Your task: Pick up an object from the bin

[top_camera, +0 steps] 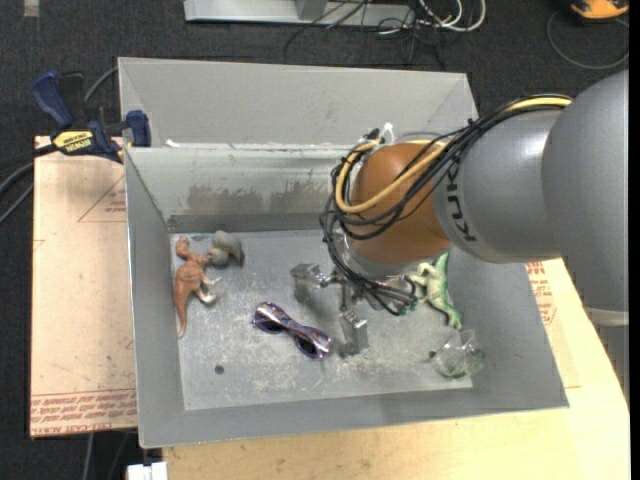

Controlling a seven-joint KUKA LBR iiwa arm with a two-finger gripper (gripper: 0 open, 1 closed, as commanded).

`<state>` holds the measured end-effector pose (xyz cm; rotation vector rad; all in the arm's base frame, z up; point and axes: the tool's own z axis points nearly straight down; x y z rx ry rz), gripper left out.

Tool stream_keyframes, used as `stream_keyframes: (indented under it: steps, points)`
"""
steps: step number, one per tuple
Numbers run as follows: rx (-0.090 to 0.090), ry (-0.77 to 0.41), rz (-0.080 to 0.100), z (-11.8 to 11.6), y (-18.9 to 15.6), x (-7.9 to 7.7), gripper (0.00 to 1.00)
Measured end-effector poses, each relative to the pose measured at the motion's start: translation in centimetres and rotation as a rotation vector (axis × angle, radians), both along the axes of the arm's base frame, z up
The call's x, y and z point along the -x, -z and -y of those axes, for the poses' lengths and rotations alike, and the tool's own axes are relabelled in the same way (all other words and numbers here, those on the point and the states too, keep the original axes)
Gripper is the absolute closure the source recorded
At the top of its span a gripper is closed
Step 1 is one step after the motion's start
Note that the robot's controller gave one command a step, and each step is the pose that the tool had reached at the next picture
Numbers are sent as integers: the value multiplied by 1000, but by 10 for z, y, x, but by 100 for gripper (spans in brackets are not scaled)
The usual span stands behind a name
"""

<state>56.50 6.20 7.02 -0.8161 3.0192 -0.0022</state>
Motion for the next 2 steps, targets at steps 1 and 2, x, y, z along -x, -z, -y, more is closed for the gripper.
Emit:
stream_keyframes:
  steps: [1, 2]
  points:
    - [1, -235, -4, -24, 0, 10, 0]
    - [3, -393, 4, -51, 0, 13, 100]
